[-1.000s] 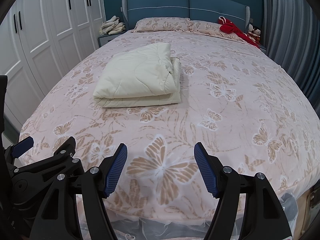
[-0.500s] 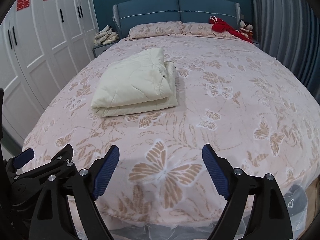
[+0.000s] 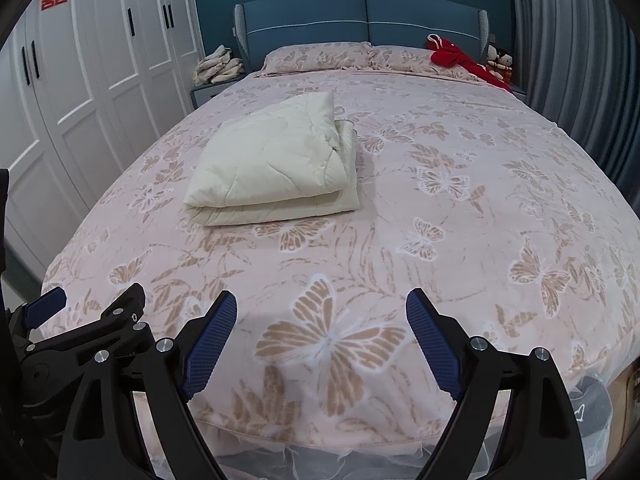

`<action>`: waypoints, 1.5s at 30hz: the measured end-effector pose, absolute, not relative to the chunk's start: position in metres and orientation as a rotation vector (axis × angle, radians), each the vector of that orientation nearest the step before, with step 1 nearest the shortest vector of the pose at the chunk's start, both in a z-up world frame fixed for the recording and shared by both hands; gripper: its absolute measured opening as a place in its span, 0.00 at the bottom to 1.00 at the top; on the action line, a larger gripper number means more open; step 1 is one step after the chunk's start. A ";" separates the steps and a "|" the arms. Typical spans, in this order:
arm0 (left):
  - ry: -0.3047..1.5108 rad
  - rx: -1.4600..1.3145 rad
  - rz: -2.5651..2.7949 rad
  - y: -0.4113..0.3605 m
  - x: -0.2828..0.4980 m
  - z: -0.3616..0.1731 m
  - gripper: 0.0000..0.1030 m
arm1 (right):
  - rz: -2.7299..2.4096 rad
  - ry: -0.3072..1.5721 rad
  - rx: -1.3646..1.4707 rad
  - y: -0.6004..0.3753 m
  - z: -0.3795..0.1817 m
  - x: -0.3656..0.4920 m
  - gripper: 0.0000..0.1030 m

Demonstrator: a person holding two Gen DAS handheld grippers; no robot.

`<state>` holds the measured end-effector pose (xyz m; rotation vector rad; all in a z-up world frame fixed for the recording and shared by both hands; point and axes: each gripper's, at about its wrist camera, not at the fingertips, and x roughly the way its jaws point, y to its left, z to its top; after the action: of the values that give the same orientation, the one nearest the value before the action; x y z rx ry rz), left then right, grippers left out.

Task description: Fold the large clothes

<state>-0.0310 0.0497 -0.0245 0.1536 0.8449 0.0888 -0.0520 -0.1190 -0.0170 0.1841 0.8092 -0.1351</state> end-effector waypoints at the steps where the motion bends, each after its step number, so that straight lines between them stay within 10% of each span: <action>1: 0.844 0.154 0.090 0.050 -0.031 -0.025 0.89 | -0.134 0.810 0.184 -0.119 -0.017 -0.052 0.83; 45: 0.804 0.163 0.109 0.050 -0.031 -0.022 0.89 | -0.138 0.809 0.184 -0.116 -0.019 -0.050 0.83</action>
<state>-0.0311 0.0499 -0.0218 0.1634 0.8041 0.1090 -0.0504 -0.1157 -0.0186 0.1840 0.8086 -0.1375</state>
